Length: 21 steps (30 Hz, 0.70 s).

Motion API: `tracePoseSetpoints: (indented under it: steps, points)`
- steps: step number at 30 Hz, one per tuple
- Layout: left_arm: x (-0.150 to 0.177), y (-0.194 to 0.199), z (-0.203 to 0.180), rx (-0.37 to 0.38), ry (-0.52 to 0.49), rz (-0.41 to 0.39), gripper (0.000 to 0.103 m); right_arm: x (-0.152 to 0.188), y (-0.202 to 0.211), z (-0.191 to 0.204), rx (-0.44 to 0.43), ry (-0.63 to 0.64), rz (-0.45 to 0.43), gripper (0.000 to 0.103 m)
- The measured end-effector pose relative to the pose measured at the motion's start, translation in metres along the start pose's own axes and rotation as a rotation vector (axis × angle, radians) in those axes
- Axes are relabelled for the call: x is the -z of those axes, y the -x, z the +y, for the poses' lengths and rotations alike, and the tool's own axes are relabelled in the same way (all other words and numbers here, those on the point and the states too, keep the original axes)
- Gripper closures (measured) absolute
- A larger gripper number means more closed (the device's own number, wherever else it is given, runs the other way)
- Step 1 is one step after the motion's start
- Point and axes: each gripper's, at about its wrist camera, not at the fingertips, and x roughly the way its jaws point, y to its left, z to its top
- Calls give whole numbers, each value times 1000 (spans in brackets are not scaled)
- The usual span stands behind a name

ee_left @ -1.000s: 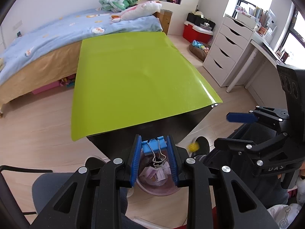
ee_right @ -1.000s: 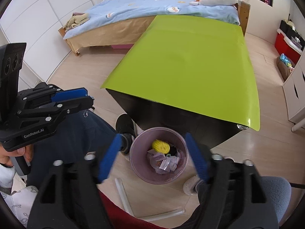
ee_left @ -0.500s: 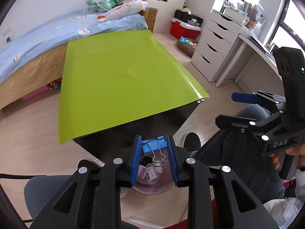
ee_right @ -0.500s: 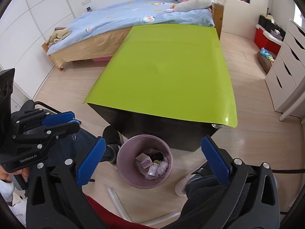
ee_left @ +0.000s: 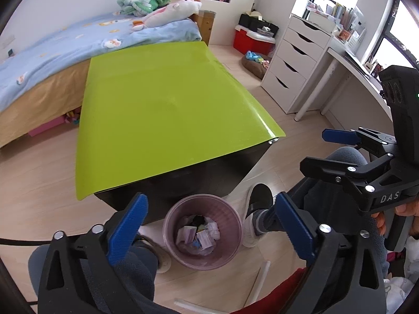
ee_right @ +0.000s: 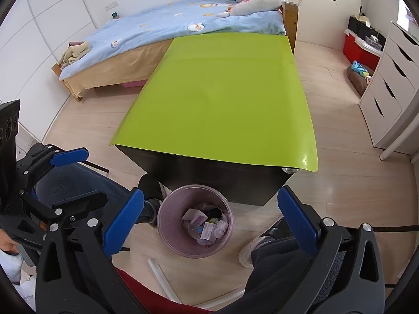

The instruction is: Collect trash

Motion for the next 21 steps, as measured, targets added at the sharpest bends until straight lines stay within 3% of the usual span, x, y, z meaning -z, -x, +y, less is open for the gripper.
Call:
tracePoseSetpoints:
  steps: [12, 21]
  points:
    - [-7, 14, 16, -39, 41, -40, 8, -7, 5, 5, 4, 23, -20, 3]
    - [-35, 37, 27, -66, 31, -111, 8, -43, 29, 7, 13, 49, -109, 3]
